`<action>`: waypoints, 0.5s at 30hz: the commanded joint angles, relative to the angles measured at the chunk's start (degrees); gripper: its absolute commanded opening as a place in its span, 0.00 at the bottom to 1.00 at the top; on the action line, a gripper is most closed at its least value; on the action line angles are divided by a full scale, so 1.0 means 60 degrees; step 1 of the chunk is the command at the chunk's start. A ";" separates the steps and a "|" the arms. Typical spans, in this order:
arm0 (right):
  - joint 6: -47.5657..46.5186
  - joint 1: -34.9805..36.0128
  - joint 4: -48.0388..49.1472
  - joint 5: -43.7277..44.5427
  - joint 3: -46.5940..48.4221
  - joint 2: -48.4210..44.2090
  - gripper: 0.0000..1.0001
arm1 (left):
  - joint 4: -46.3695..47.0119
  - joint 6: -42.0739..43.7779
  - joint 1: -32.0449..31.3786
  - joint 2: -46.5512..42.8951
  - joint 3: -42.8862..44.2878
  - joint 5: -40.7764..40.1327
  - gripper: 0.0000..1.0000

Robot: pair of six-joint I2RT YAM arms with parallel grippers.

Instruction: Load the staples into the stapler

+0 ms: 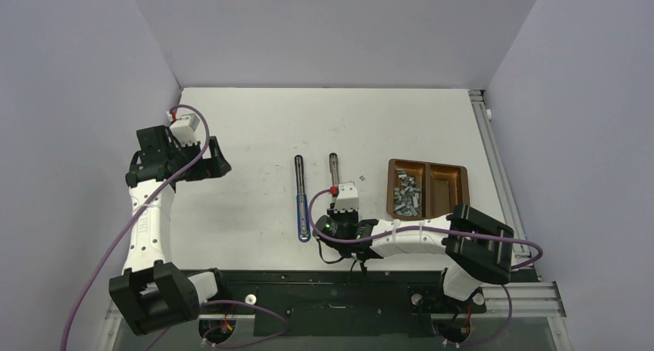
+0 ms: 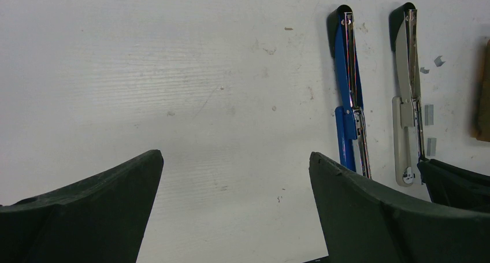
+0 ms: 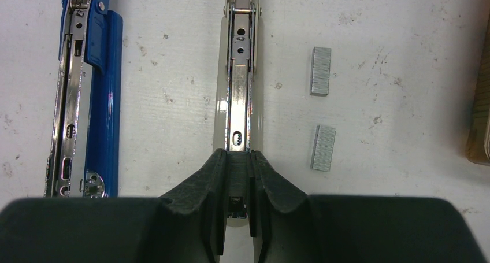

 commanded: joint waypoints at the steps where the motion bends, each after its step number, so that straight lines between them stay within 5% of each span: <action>1: 0.0028 -0.0085 0.0226 0.0009 0.0002 0.0043 0.16 | 0.0242 -0.0147 -0.0028 -0.0211 0.0328 0.0134 0.96; 6: -0.0073 -0.0083 0.0298 -0.0067 0.0015 -0.0014 0.28 | 0.0254 -0.0147 -0.0025 -0.0224 0.0358 0.0149 0.96; 15: -0.0240 -0.0080 0.0279 -0.0083 0.0122 -0.0183 0.29 | 0.0232 -0.0160 -0.0023 -0.0219 0.0388 0.0174 0.96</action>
